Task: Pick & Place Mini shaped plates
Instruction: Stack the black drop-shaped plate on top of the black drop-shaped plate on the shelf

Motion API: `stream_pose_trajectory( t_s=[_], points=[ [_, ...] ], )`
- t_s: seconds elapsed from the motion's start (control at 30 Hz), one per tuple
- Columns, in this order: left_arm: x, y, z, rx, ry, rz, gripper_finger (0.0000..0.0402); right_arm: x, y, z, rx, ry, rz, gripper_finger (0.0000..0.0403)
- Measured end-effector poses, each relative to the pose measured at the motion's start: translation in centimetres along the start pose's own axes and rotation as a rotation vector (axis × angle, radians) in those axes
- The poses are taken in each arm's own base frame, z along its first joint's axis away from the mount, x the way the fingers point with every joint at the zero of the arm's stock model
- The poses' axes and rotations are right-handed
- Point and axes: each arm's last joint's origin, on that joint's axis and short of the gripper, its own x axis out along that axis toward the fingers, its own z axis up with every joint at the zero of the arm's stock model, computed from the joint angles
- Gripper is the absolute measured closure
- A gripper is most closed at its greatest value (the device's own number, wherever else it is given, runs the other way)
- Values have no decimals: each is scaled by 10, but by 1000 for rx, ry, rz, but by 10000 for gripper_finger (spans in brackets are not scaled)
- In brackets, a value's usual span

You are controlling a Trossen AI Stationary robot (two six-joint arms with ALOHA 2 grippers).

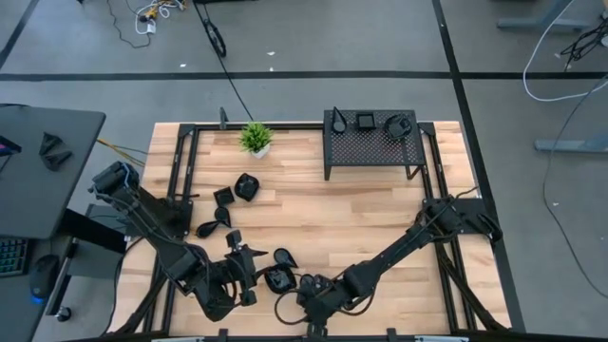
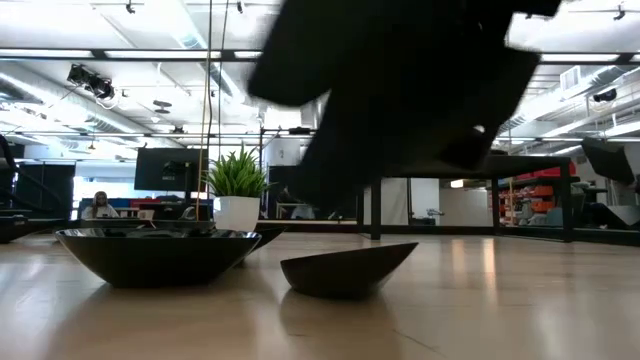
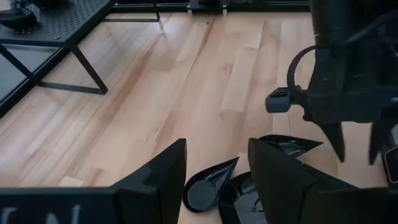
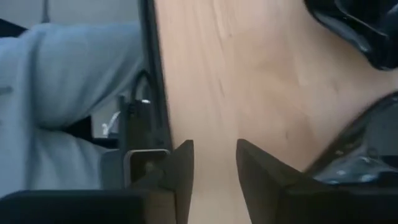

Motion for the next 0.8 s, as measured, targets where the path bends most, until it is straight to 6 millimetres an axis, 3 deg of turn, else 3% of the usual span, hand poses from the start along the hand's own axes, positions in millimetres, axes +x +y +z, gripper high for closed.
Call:
stream_pose_trajectory(
  t_s=[0.47, 0.8],
  points=[
    [-1, -1, -1, 5, 1, -4, 225, -1, -18, -1, 6, 60, -142, 261],
    [-1, -1, -1, 2, 2, -4, 225, -8, -47, 4, -28, 96, -379, 249]
  ],
)
